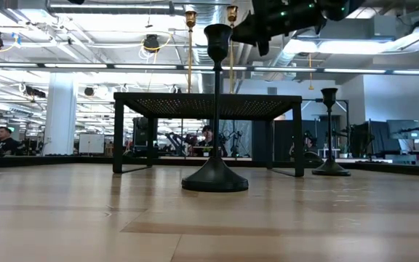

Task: Pick & Place candle stick holders
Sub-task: Put the top metal candle holder on the shelf

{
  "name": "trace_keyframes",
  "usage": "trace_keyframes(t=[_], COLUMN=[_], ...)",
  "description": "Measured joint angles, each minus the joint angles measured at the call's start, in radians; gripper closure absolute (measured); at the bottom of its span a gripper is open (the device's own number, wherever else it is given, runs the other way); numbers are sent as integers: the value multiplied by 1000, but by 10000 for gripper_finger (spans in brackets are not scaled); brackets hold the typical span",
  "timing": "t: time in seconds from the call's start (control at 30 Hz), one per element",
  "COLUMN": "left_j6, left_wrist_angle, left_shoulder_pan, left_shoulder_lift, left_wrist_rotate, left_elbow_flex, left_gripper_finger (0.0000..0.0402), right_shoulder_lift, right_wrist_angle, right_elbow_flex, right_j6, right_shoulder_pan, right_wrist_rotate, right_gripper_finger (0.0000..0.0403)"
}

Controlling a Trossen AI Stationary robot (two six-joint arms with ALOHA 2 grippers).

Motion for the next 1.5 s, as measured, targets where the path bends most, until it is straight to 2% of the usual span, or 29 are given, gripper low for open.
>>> trace_keyframes(t=[0.4,1.0,1.5], left_j6=[0,0,0], left_wrist_angle=[0,-2,-3], left_shoulder_pan=[0,0,0], left_shoulder_lift=[0,2,2], left_wrist_rotate=[0,0,0], left_elbow_flex=[0,0,0], left_gripper_finger=[395,395,393], right_shoulder_lift=[0,72,68], right_wrist_angle=[10,46,-41], right_elbow_flex=[0,5,-2], right_j6=[15,33,33], right_shoulder_pan=[-53,-50,-51], right_wrist_rotate=[3,-1,2], right_gripper_finger=[402,400,260])
